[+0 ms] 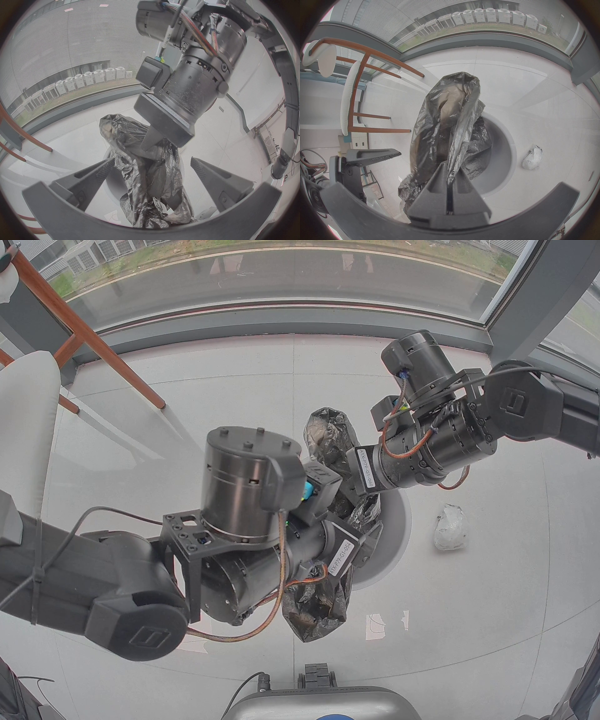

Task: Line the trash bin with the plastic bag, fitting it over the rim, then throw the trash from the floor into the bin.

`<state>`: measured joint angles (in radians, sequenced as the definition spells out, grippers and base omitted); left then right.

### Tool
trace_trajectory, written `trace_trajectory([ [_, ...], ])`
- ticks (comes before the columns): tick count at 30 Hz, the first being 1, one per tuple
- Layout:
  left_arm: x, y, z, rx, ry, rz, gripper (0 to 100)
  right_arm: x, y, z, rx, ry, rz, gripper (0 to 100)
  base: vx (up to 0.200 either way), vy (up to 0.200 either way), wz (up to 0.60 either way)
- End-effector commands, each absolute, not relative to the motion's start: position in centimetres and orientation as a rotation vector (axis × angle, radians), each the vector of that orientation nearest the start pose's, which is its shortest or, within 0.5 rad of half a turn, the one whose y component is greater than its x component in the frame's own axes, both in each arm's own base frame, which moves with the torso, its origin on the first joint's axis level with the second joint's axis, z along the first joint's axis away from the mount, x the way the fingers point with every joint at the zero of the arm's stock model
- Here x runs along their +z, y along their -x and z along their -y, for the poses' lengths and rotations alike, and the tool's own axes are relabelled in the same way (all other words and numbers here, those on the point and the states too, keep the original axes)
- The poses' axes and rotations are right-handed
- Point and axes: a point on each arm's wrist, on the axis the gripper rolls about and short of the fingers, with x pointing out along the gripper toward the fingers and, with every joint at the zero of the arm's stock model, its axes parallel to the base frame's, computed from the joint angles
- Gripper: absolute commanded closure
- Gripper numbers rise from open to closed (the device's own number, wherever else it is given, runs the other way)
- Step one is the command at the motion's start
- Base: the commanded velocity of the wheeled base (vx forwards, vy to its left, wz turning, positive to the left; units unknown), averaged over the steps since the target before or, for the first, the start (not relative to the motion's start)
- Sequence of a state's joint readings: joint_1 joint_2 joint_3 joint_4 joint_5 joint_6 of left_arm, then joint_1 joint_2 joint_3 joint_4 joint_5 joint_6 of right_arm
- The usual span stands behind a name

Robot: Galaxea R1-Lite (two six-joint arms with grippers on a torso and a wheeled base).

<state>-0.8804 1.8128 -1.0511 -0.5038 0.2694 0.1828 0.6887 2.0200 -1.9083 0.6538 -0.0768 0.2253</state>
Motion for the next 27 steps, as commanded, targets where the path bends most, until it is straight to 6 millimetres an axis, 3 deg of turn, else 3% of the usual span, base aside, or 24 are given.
trace_trajectory([
  [1, 20.4, -22.3, 26.0, -0.623, -0.314, -0.156, 0, 26.2, -29.6, -24.0, 0.498, 0.073, -0.762, 100, 0.0, 0.0, 0.0],
  [6, 19.7, -21.6, 24.9, -0.617, -0.34, -0.197, 0, 27.5, -28.8, -23.2, 0.508, 0.058, -0.739, 100, 0.0, 0.0, 0.0],
  [12, 19.0, -22.1, 23.2, -0.565, -0.362, -0.244, 0, 26.8, -28.7, -23.0, 0.507, 0.082, -0.763, 100, 0.0, 0.0, 0.0],
  [18, 20.5, -22.7, 21.0, -0.502, -0.343, -0.228, 0, 26.6, -28.6, -23.2, 0.516, 0.091, -0.764, 100, 0.0, 0.0, 0.0],
  [27, 21.7, -21.9, 17.8, -0.444, -0.354, -0.278, 0, 25.7, -29.7, -24.9, 0.572, 0.104, -0.708, 100, 0.0, 0.0, 0.0],
])
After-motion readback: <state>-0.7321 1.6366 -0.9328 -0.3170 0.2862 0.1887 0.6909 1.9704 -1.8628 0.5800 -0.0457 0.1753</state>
